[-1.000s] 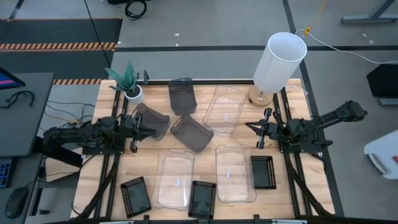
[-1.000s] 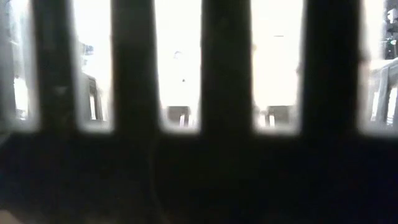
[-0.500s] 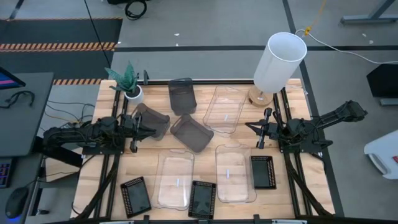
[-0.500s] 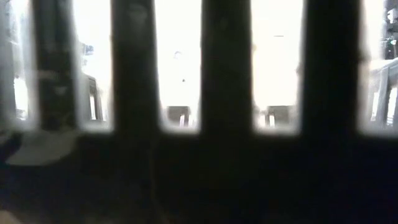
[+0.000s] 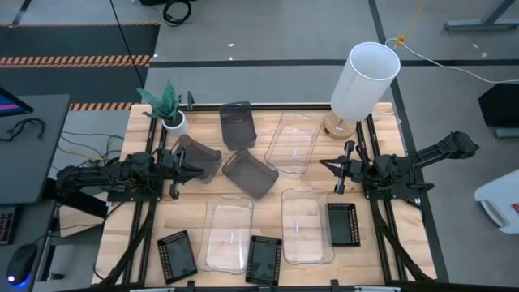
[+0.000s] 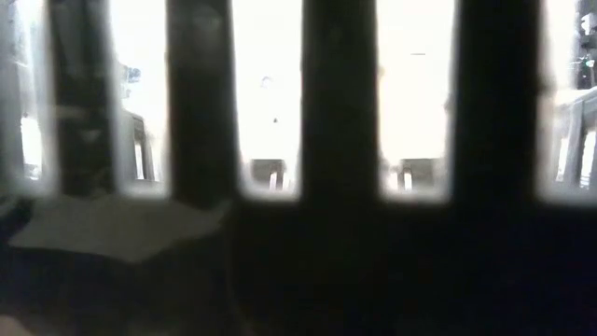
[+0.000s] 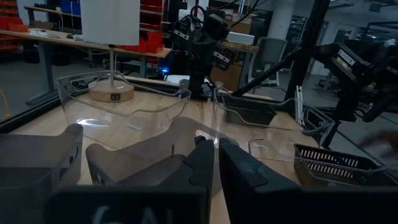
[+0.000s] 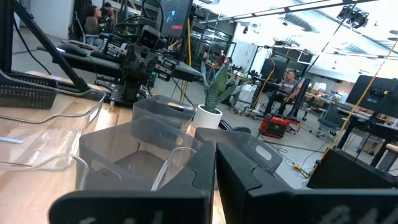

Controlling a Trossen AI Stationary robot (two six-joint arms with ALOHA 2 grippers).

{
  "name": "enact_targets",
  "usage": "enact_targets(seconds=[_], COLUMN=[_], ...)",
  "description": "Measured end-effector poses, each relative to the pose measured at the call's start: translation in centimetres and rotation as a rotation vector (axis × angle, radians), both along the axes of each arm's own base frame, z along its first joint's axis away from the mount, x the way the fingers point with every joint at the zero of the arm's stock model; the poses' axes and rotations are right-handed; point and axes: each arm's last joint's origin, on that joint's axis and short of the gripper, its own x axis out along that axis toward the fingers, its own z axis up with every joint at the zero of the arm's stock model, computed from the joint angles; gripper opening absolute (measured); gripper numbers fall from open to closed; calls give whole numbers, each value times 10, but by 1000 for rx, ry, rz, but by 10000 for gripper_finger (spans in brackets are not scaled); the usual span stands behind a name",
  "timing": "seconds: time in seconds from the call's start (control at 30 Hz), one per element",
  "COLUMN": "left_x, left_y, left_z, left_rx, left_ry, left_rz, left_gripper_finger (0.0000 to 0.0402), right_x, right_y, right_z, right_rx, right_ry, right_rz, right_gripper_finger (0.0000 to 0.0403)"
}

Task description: Stack baskets by color

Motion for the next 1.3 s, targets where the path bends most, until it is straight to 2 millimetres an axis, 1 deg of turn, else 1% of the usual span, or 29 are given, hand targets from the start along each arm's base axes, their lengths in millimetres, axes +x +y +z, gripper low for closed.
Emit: enact_targets(seconds=[0.3,0.4,0.6,0.73,0.83,0.93,1.0,1.1,1.2,1.3], left_x=[0,0,0,0,0,0,0,0,0,0], left_y=[0,0,0,0,0,0,0,0,0,0], left_z=[0,0,0,0,0,0,0,0,0,0], left_rx=[0,0,0,0,0,0,0,0,0,0], left_ry=[0,0,0,0,0,0,0,0,0,0], left_rz=[0,0,0,0,0,0,0,0,0,1], left_gripper_finger=[39,38,30,33,37,40,40,38,34,33], right_x=[0,0,-2,-1,2,8,12,18,23,27], right_y=[0,0,-2,-4,-5,-4,-2,1,2,2], right_z=[1,4,13,12,7,7,11,22,29,33], right_rx=[1,13,66,160,279,302,297,344,405,405], right_ry=[-5,-45,-150,-162,-94,55,119,132,163,265], right_rz=[0,0,-10,-7,-23,8,75,140,146,130], right_gripper_finger=[22,22,22,22,22,22,22,22,22,22])
